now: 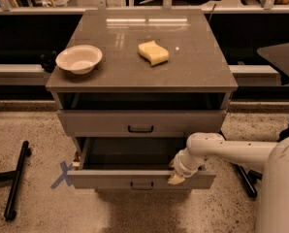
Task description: Open middle drawer
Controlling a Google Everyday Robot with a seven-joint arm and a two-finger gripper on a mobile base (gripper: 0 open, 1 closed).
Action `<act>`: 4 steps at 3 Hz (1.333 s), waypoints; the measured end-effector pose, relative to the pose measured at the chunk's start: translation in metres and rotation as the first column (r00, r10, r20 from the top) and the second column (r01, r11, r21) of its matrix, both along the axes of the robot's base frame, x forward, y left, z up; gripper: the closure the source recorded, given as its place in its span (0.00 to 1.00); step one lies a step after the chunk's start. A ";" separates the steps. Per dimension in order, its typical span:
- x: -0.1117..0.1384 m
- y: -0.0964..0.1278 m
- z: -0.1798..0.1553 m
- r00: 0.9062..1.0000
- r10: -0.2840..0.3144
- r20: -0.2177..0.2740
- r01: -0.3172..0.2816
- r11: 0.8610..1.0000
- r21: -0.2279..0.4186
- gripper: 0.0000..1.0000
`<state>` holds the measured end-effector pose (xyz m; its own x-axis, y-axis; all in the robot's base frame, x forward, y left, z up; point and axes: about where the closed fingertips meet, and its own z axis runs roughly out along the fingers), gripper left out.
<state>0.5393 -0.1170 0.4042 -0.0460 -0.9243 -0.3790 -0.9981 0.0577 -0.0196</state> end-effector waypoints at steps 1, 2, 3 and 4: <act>-0.001 0.001 -0.002 1.000 0.002 -0.003 -0.002 1.000 0.001 0.28; -0.002 0.002 -0.003 1.000 0.003 -0.006 -0.003 1.000 0.001 0.04; -0.007 0.003 -0.003 1.000 0.010 -0.013 -0.010 1.000 -0.002 0.00; -0.022 0.004 -0.001 0.999 0.033 -0.033 -0.034 0.999 -0.017 0.00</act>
Offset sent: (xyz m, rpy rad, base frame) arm -0.0011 0.0008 -0.0014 0.0005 0.0029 0.0014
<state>0.5174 -0.1129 0.4034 -0.0271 -0.9319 -0.3616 -0.9996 0.0241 0.0128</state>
